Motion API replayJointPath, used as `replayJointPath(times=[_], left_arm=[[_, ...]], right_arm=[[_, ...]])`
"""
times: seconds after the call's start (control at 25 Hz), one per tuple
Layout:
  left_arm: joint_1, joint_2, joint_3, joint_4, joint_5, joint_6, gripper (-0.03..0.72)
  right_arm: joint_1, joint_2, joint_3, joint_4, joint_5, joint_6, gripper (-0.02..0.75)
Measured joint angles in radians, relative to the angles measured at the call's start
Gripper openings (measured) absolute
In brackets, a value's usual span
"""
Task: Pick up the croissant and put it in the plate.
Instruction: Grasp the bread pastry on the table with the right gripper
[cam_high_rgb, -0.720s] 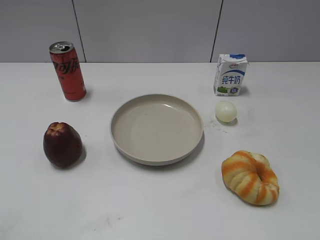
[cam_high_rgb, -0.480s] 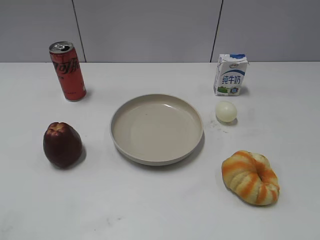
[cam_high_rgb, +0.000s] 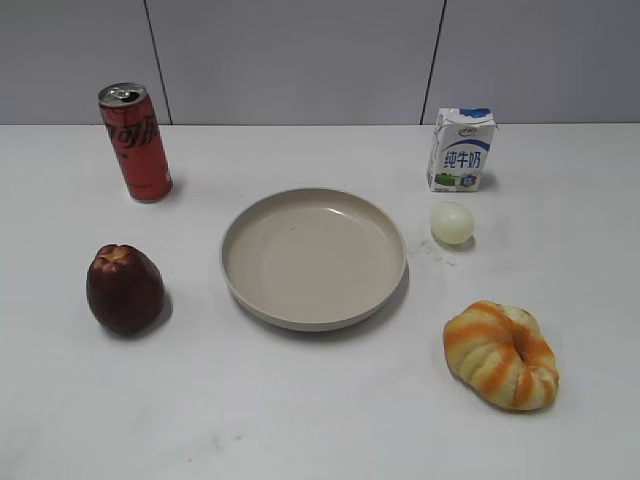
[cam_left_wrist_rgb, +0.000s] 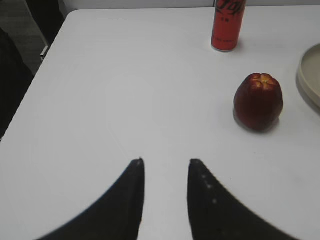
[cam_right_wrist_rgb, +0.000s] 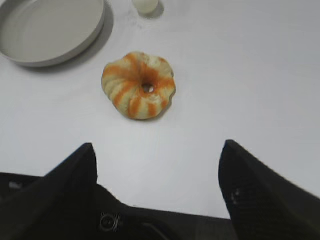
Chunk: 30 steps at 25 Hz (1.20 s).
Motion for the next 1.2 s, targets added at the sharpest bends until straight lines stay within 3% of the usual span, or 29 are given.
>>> replayJointPath(times=[0.52, 0.68, 0.88, 1.2], left_arm=[[0.0, 0.0, 0.0, 0.0, 0.0, 0.0, 0.234], [0.0, 0.0, 0.0, 0.0, 0.0, 0.0, 0.234], [0.0, 0.0, 0.0, 0.0, 0.0, 0.0, 0.234], [0.0, 0.0, 0.0, 0.0, 0.0, 0.0, 0.234]], right_arm=[[0.029, 0.801, -0.274, 0.146, -0.074, -0.122, 0.569], [0.143, 0.974, -0.331, 0.126, -0.16, -0.084, 0.569], [0.285, 1.162, -0.373, 0.004, -0.247, 0.107, 0.569], [0.319, 1.402, -0.389, -0.039, -0.327, 0.213, 0.569]])
